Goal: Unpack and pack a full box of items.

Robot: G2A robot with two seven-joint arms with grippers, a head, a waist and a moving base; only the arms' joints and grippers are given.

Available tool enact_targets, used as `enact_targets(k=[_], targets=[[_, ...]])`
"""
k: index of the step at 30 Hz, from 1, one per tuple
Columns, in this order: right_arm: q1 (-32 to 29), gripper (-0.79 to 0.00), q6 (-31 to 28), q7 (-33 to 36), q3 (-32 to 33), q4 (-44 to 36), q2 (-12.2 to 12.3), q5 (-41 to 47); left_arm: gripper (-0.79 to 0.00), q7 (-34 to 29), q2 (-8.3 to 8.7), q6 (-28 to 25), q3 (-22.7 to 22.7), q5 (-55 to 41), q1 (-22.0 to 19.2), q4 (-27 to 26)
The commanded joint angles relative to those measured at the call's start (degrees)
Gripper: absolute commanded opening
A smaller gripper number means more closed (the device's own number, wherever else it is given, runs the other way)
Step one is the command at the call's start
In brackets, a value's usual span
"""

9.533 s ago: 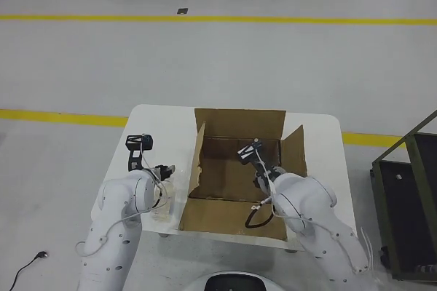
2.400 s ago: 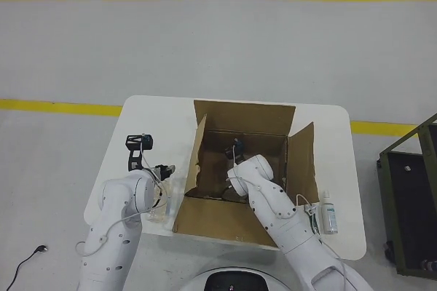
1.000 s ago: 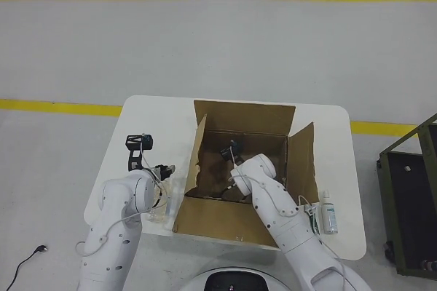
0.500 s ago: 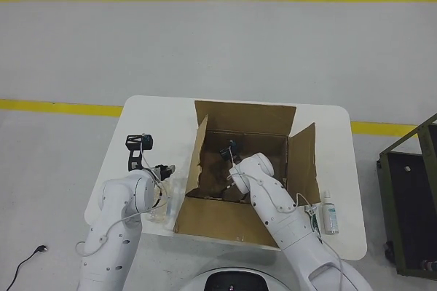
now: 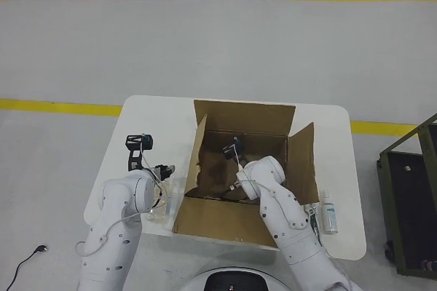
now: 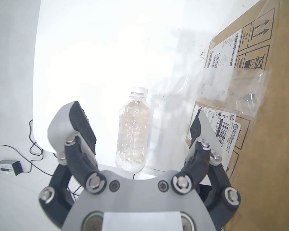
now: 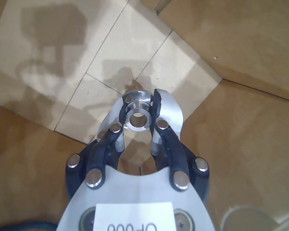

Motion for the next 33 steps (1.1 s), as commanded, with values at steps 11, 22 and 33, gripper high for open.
enact_targets(k=[11, 22, 33], targets=[[-11.4, -0.785, -3.86, 0.15, 2.83, -20.16, 1.59, -3.45, 0.0, 0.0, 0.0, 0.0, 0.0, 0.0, 0.0, 0.0], [-11.94, -0.785, -4.68, -0.19, 2.71, -20.38, 1.71, -4.01, 0.0, 0.0, 0.0, 0.0, 0.0, 0.0, 0.0, 0.0], [-15.4, -0.785, -6.31, -4.71, 6.04, -31.32, 2.25, 1.42, 0.0, 0.0, 0.0, 0.0, 0.0, 0.0, 0.0, 0.0]])
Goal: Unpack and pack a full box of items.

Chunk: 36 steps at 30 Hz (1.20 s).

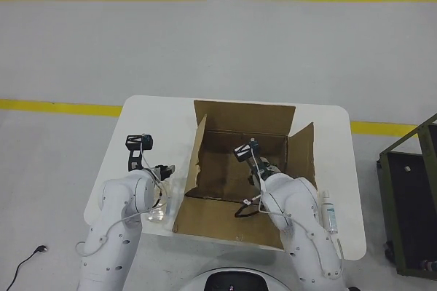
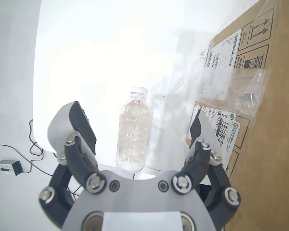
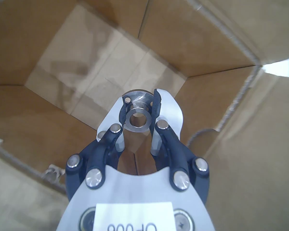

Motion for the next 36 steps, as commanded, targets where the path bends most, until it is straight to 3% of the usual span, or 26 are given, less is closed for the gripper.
enact_targets(k=[1, 13, 32, 36], targets=[[-0.87, -0.785, -0.55, -0.25, 1.1, -3.17, 0.14, 1.94, 0.0, 0.0, 0.0, 0.0, 0.0, 0.0, 0.0, 0.0], [-8.19, -0.785, -3.43, -1.16, 9.16, -23.46, 1.39, 12.69, 0.0, 0.0, 0.0, 0.0, 0.0, 0.0, 0.0, 0.0], [-10.09, -0.785, -4.14, -1.78, 11.1, -24.86, 2.19, 15.4, 0.0, 0.0, 0.0, 0.0, 0.0, 0.0, 0.0, 0.0], [-11.29, -0.785, -2.91, -4.78, 12.75, -26.89, 2.46, 16.62, 0.0, 0.0, 0.0, 0.0, 0.0, 0.0, 0.0, 0.0]])
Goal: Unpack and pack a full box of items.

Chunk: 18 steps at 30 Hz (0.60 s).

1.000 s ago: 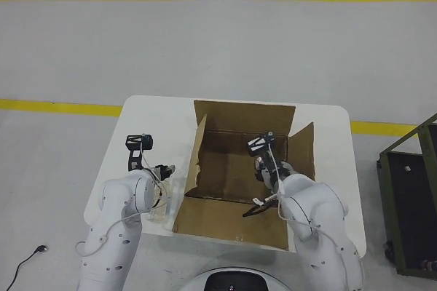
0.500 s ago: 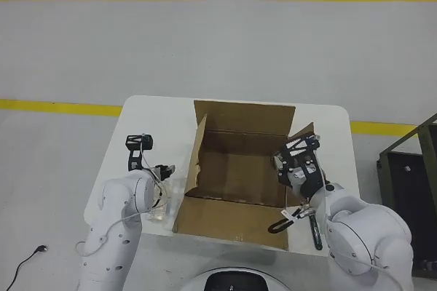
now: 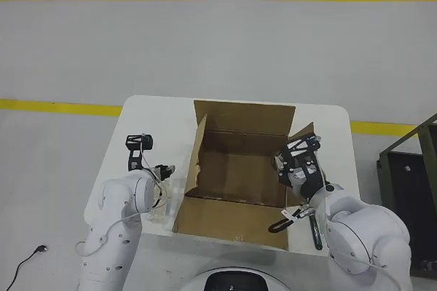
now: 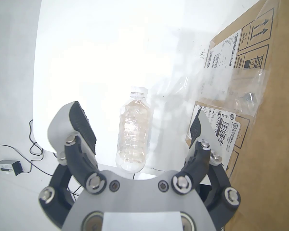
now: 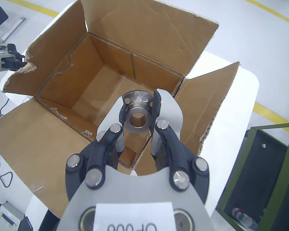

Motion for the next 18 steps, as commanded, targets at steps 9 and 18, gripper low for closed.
enact_targets(k=[9, 18], targets=[[2.36, -0.785, 0.16, -3.7, 10.24, -1.33, 1.12, 9.59, 0.0, 0.0, 0.0, 0.0, 0.0, 0.0, 0.0, 0.0], [0.36, -0.785, -0.64, -3.53, 20.87, -1.33, 2.53, 15.79, 0.0, 0.0, 0.0, 0.0, 0.0, 0.0, 0.0, 0.0]])
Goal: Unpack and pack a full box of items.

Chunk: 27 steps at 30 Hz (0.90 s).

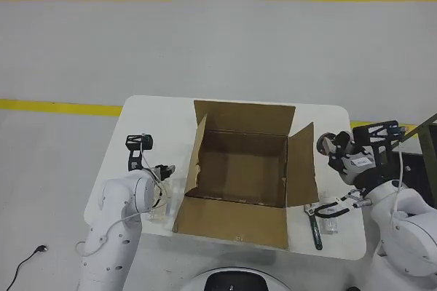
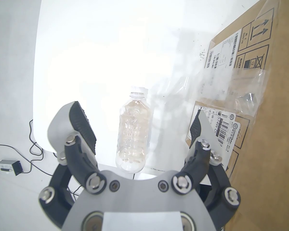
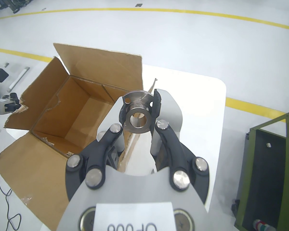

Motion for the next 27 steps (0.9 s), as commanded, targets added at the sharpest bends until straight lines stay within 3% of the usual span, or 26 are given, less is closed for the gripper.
enact_targets(k=[1, 12, 27], targets=[[-0.66, -0.785, 0.2, 0.16, 2.03, 0.0, 0.27, 0.64, 0.0, 0.0, 0.0, 0.0, 0.0, 0.0, 0.0, 0.0], [-8.32, -0.785, 3.26, 3.13, 8.35, 1.51, 1.56, -0.88, 0.0, 0.0, 0.0, 0.0, 0.0, 0.0, 0.0, 0.0], [-8.4, -0.785, 5.87, 1.95, 5.76, 19.44, 3.19, -13.83, 0.0, 0.0, 0.0, 0.0, 0.0, 0.0, 0.0, 0.0]])
